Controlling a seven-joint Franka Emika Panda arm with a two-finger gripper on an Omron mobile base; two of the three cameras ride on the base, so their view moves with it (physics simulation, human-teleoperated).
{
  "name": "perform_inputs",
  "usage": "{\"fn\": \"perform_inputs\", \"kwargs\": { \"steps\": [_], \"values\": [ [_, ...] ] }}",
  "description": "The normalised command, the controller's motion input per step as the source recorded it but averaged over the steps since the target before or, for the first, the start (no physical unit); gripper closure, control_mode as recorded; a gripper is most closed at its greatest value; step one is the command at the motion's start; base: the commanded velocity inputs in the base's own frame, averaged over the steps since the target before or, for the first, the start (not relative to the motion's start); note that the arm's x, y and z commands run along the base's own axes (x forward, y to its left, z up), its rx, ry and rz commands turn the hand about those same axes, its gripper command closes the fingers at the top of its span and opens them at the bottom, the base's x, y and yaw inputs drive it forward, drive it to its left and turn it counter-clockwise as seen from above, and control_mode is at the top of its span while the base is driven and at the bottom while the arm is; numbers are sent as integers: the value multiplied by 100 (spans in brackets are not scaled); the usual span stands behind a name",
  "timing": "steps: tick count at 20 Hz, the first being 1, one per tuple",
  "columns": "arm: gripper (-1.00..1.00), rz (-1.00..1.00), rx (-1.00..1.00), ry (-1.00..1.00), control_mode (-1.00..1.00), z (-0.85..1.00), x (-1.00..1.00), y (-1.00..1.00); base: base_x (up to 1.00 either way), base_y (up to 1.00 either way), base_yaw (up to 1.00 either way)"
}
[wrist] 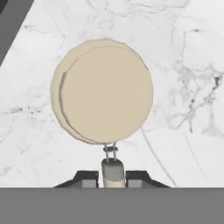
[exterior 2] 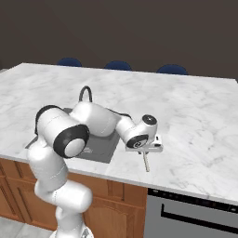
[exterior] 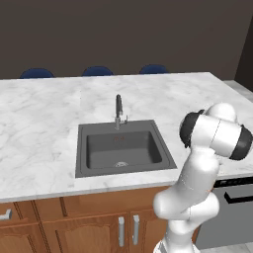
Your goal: Grab the spray bottle from the cabinet, then place it next to the cutting board for sanitizing. Then grab the dish brush from the countertop next to the sink and place it next to the cutting board.
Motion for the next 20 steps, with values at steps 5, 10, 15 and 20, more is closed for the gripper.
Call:
{"fn": "perform_inputs", "kwargs": {
  "steps": [5, 10, 15, 20],
  "values": [
    [100, 0, -12, -37, -100, 87, -64, 48, 0, 0, 0],
    [100, 1, -6, -40, -100, 98, -53, 63, 0, 0, 0],
    [100, 0, -7, -33, -100, 100, -46, 40, 0, 0, 0],
    [100, 1, -3, -25, -100, 100, -30, 14, 0, 0, 0]
  ]
}}
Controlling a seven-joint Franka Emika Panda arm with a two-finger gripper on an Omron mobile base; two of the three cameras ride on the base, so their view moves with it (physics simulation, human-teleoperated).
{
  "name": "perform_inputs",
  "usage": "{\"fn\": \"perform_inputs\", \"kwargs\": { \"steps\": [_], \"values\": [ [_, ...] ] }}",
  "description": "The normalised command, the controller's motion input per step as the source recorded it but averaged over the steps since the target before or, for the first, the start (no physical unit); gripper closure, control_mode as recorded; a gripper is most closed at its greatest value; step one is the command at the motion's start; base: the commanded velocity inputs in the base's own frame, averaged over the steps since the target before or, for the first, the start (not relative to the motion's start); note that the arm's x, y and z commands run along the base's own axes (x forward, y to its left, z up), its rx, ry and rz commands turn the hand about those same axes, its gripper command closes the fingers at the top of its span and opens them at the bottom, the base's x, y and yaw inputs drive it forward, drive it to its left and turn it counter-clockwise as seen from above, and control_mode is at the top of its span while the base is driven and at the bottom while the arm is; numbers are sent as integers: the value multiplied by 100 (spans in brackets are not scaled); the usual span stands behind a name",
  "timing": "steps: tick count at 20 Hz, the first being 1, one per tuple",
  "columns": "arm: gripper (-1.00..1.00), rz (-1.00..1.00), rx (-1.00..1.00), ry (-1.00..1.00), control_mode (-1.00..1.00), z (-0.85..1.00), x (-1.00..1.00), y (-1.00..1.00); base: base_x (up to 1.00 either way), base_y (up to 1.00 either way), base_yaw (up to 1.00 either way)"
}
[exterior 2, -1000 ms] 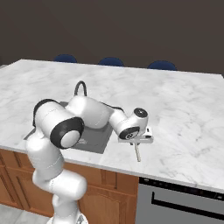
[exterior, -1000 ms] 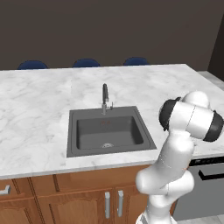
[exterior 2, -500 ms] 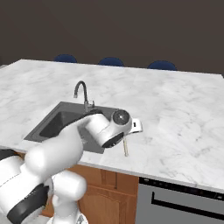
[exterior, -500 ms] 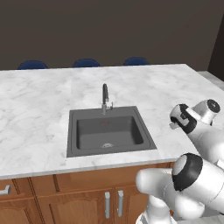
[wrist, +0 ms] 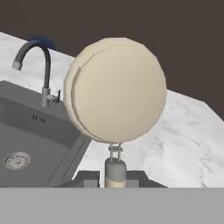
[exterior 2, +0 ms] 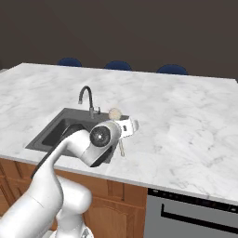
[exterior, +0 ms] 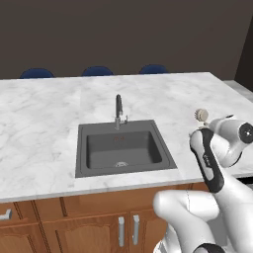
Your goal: Grab the spray bottle from the cabinet, then place it next to the cutting board for sanitizing. Then grab the dish brush from the countertop next to the sink and place it next to the cutting board.
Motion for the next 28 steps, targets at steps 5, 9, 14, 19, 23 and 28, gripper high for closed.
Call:
{"fn": "perform_inputs", "kwargs": {
  "steps": [5, 9, 14, 19, 23, 28],
  "values": [
    [100, 0, 0, -7, -100, 100, -22, 23, 0, 0, 0],
    [100, 0, 0, 32, -100, 100, -23, 36, 0, 0, 0],
    [100, 0, 0, 30, -100, 100, -46, 16, 0, 0, 0],
    [100, 0, -2, -12, -100, 34, -59, 23, 0, 0, 0],
    [100, 0, -2, -29, -100, 0, -10, 25, 0, 0, 0],
    [100, 0, 2, -6, -100, 0, -14, 17, 0, 0, 0]
  ]
}}
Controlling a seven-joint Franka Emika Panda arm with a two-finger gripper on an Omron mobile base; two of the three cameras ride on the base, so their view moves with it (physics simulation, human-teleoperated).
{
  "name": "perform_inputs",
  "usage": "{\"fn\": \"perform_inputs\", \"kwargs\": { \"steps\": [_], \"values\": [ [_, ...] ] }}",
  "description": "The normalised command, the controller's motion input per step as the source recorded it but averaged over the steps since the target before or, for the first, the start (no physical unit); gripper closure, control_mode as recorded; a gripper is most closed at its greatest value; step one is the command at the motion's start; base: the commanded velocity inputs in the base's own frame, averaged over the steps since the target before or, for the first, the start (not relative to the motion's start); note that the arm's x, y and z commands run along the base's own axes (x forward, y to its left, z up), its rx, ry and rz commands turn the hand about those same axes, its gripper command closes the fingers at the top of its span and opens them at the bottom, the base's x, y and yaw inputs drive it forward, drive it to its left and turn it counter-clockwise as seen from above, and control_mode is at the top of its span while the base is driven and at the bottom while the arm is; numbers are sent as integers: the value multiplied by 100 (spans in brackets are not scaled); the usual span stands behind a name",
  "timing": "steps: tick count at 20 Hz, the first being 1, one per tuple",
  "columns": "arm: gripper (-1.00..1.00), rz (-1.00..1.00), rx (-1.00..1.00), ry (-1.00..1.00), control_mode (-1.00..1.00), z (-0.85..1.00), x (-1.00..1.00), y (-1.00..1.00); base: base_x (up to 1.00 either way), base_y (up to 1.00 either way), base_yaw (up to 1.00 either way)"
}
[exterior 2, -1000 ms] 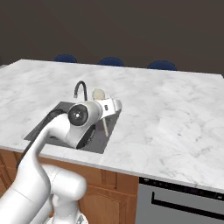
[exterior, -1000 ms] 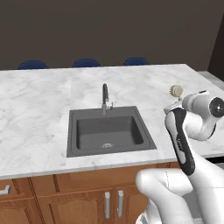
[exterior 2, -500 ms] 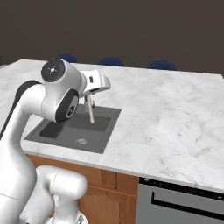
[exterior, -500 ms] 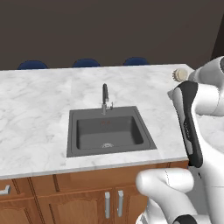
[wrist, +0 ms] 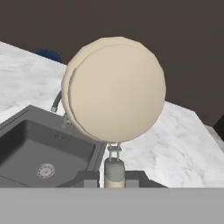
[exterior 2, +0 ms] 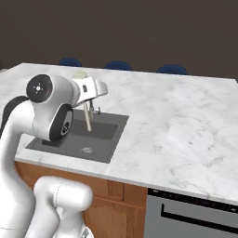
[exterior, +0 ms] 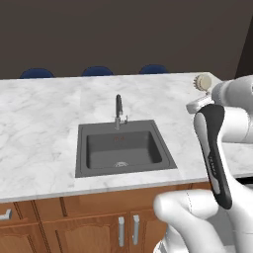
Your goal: Grab the spray bottle from the cabinet, then place it next to the cutting board for sanitizing. Then grab the dish brush from the countertop next to the sink and place it next to the cutting board.
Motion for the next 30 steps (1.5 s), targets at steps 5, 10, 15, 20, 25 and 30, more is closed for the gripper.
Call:
{"fn": "perform_inputs", "kwargs": {
  "steps": [5, 10, 15, 20, 25, 30],
  "values": [
    [100, 0, 3, 0, -100, -6, -44, 6, 0, 0, 0],
    [100, 0, 1, 0, 100, -2, -17, 6, -28, 8, 0],
    [100, 0, 0, 0, 100, 0, 0, 0, -89, 51, 12],
    [100, 0, 0, 0, 100, 0, 0, 0, -59, 86, 44],
    [100, 0, 0, 0, 100, 0, 0, 0, -1, 67, 77],
    [100, 0, 0, 0, 100, 0, 0, 0, 0, 39, 83]
  ]
}}
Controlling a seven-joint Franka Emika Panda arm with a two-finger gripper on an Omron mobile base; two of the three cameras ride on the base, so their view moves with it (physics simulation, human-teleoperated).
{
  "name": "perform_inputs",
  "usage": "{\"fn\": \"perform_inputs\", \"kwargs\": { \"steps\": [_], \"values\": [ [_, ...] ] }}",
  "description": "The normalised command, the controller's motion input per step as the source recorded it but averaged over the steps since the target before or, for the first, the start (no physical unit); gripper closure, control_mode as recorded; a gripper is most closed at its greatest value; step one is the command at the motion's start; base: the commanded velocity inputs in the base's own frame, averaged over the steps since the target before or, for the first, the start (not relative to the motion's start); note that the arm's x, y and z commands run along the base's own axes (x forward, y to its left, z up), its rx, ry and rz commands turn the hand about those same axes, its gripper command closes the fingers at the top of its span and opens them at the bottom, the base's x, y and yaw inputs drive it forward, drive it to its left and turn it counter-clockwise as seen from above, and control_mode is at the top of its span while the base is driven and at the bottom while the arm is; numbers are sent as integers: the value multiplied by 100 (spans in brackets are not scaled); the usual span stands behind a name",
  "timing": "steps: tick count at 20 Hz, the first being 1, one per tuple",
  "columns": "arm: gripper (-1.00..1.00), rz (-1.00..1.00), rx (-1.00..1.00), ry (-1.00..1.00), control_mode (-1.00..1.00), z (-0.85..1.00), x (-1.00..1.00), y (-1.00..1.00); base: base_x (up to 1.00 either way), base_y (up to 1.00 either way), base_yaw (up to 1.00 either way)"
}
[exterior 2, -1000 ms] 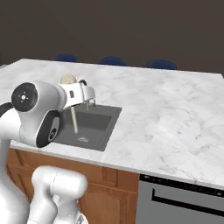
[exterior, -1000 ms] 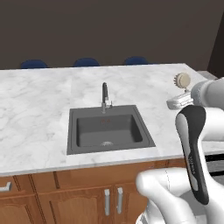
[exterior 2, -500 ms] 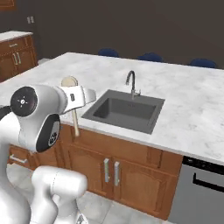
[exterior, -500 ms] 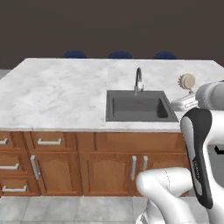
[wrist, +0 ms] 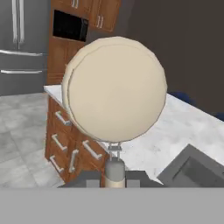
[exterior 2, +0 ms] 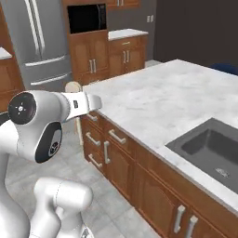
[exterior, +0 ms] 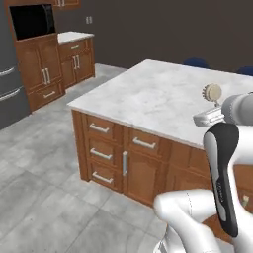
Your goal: Grab the spray bottle from the cabinet, then place it next to the cutting board for sanitizing. Then grab the dish brush from the countertop next to the sink and place it next to the cutting board.
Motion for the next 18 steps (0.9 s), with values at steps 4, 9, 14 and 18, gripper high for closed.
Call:
{"fn": "perform_inputs", "kwargs": {
  "steps": [4, 9, 14, 18],
  "values": [
    [100, 0, 0, 0, 100, 0, 0, 0, 0, 40, 83],
    [100, 0, 0, 0, 100, 0, 0, 0, 0, 54, 75],
    [100, 0, 0, 0, 100, 0, 0, 0, 62, 37, 51],
    [100, 0, 0, 0, 100, 0, 0, 0, 100, 28, 28]
  ]
}}
